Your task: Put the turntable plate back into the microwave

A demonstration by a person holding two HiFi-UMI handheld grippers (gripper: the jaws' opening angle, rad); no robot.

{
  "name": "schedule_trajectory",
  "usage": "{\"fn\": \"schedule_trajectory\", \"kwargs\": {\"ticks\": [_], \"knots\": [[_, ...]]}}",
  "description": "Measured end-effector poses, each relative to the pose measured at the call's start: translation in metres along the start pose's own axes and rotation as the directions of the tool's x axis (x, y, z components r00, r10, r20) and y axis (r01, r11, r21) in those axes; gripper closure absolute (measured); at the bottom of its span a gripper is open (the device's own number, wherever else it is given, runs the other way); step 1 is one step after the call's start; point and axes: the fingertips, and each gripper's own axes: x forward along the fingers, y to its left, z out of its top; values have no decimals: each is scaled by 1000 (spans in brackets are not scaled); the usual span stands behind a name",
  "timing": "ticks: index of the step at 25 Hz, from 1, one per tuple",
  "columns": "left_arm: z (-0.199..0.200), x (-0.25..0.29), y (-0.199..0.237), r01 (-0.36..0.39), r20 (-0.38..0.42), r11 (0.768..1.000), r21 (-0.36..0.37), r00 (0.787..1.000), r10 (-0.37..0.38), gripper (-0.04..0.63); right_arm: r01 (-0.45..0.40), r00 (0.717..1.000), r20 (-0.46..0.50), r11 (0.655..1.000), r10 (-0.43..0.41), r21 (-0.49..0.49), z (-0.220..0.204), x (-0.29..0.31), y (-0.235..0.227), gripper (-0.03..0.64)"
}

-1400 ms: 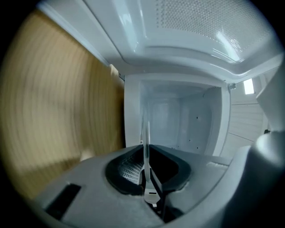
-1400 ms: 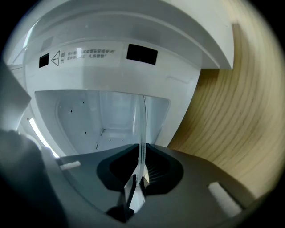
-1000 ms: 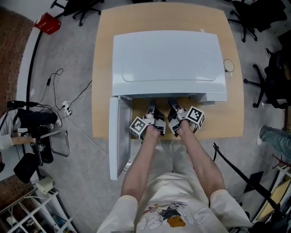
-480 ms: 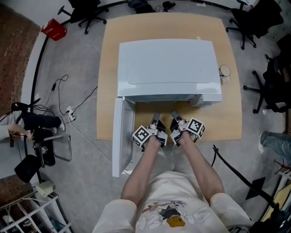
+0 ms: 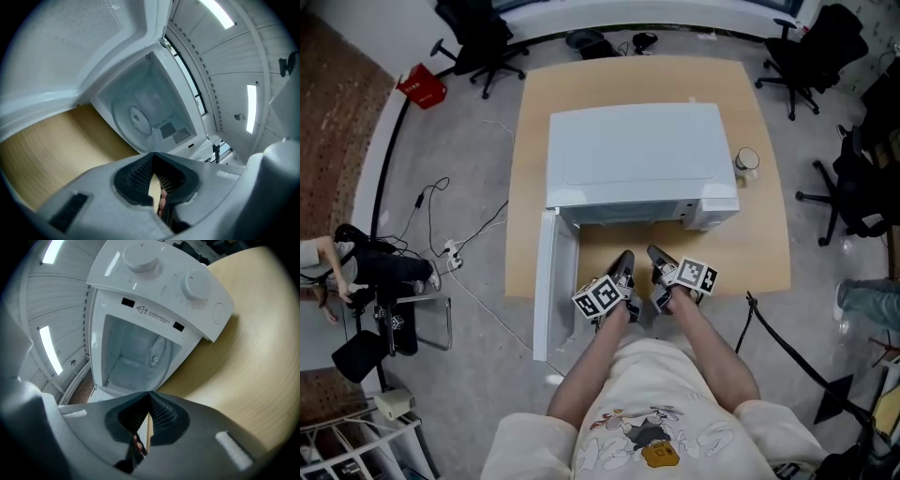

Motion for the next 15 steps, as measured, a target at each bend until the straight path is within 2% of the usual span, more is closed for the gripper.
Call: {"fn": "schedule_trajectory", "kwargs": {"ticks": [7, 15], "knots": [[-2, 4, -13, -22, -30, 996, 87, 999, 25, 598, 1, 997, -71, 995, -7, -96, -13, 4, 8, 609], [-12, 2, -12, -57, -64, 990, 130, 996, 66, 598, -11, 996, -85, 995, 2, -103, -16, 0, 9, 609]]}}
